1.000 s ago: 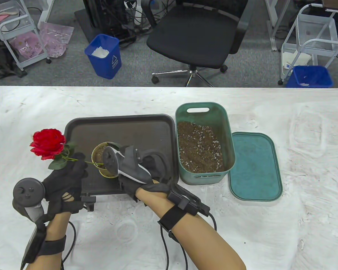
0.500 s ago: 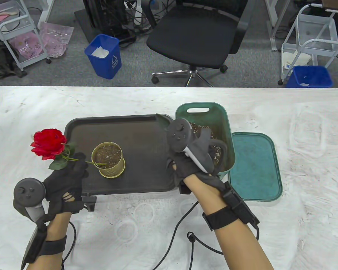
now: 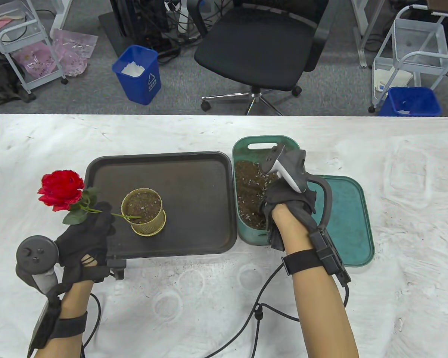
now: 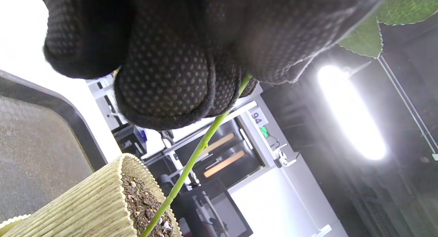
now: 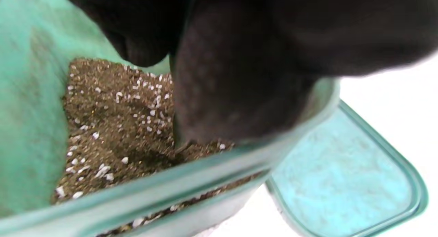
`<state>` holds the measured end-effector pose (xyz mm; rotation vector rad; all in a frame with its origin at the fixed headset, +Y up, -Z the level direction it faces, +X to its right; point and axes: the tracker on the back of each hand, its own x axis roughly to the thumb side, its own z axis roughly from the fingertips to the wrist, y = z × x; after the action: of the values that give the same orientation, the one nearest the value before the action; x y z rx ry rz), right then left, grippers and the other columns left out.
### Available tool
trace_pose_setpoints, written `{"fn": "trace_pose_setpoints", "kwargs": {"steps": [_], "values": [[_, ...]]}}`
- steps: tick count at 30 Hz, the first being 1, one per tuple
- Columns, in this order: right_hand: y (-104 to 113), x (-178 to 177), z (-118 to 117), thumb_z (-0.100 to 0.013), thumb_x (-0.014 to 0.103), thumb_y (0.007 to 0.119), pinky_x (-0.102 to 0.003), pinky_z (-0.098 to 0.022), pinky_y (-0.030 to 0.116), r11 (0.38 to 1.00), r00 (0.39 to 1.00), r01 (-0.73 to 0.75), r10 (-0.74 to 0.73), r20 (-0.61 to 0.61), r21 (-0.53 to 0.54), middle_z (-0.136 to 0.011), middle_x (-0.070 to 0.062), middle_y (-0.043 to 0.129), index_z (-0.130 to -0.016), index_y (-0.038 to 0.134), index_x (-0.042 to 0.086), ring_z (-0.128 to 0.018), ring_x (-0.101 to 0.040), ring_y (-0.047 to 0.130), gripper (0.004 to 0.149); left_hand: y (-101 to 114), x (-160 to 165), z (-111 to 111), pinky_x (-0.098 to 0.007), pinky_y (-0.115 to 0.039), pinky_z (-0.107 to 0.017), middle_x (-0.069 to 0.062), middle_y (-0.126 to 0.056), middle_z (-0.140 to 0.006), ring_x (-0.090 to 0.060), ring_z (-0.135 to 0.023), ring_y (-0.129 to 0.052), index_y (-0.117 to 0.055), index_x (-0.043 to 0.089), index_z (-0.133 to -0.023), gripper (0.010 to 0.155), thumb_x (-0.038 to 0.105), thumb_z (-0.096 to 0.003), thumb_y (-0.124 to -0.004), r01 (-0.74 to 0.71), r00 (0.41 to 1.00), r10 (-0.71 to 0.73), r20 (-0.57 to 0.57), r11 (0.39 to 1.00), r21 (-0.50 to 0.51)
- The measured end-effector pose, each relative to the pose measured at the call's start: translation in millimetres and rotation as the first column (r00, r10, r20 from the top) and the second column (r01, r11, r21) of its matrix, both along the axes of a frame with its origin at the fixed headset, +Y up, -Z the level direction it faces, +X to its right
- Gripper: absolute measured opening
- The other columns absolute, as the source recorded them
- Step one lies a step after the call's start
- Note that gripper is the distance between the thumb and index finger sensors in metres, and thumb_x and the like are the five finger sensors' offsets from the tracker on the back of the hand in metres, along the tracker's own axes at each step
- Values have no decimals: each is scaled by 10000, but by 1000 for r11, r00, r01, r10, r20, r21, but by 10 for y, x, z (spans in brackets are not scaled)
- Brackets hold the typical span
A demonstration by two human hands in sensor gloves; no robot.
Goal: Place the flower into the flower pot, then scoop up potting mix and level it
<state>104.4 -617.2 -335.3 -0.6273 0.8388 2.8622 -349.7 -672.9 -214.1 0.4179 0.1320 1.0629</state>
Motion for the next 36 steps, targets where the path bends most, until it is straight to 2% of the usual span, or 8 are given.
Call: {"fn": "trace_pose_setpoints", "kwargs": {"steps": [5, 11, 15, 22, 24, 31, 36], "values": [[-84, 43, -70, -423, 334, 775, -325, -38, 913, 994, 994, 109, -108, 25, -15, -498, -137, 1017, -848, 775, 13, -141, -229, 1051, 532, -6, -16, -8, -380, -946, -346, -27, -1033, -650, -179, -333, -1128, -956, 209, -766, 427, 428, -403, -902, -3, 1000, 3, -2, 1000, -3], [-209, 141, -124, -421, 333, 767, -323, -46, 919, 949, 945, 316, -315, 90, -1, -507, -136, 1014, -849, 764, 4, -152, -227, 1056, 540, -6, -24, -6, -381, -946, -344, -28, -1033, -651, -179, -334, -1128, -956, 208, -767, 428, 427, -403, -902, -3, 1000, 3, -7, 1000, -4], [-304, 182, -149, -422, 329, 765, -324, -55, 924, 883, 872, 469, -467, 146, 20, -523, -142, 1009, -855, 750, -4, -165, -234, 1059, 547, -7, -26, -8, -381, -946, -344, -28, -1034, -650, -179, -333, -1128, -957, 208, -766, 429, 428, -402, -902, -3, 1000, 3, -6, 1000, -4], [-396, 262, -172, -420, 323, 756, -329, -76, 940, 811, 790, 583, -581, 197, 55, -552, -145, 1000, -858, 732, -7, -198, -247, 1074, 549, -6, -22, -8, -379, -946, -345, -26, -1034, -649, -178, -333, -1128, -956, 207, -766, 429, 428, -402, -902, -3, 1000, 3, -5, 1000, -3], [-402, 289, -161, -420, 316, 753, -333, -81, 940, 773, 747, 629, -629, 216, 79, -557, -143, 999, -860, 727, -6, -204, -253, 1074, 546, -6, -23, -9, -380, -946, -344, -26, -1034, -649, -179, -332, -1129, -957, 208, -766, 428, 427, -402, -903, -1, 1000, 1, -4, 1000, -3], [-352, 399, -63, -421, 299, 727, -348, -104, 947, 704, 663, 695, -707, 246, 149, -581, -139, 986, -869, 709, 6, -236, -267, 1078, 536, -8, -17, -10, -380, -946, -344, -29, -1034, -648, -179, -332, -1128, -957, 207, -765, 429, 428, -402, -903, -3, 1000, 3, 1, 1000, -2], [-361, 484, 46, -424, 289, 715, -350, -105, 952, 628, 564, 744, -774, 287, 230, -588, -138, 977, -865, 701, 8, -245, -272, 1079, 523, -11, -4, -7, -380, -946, -344, -28, -1034, -650, -180, -332, -1128, -957, 209, -766, 429, 428, -401, -903, -4, 1000, 4, 9, 1000, 0]]}}
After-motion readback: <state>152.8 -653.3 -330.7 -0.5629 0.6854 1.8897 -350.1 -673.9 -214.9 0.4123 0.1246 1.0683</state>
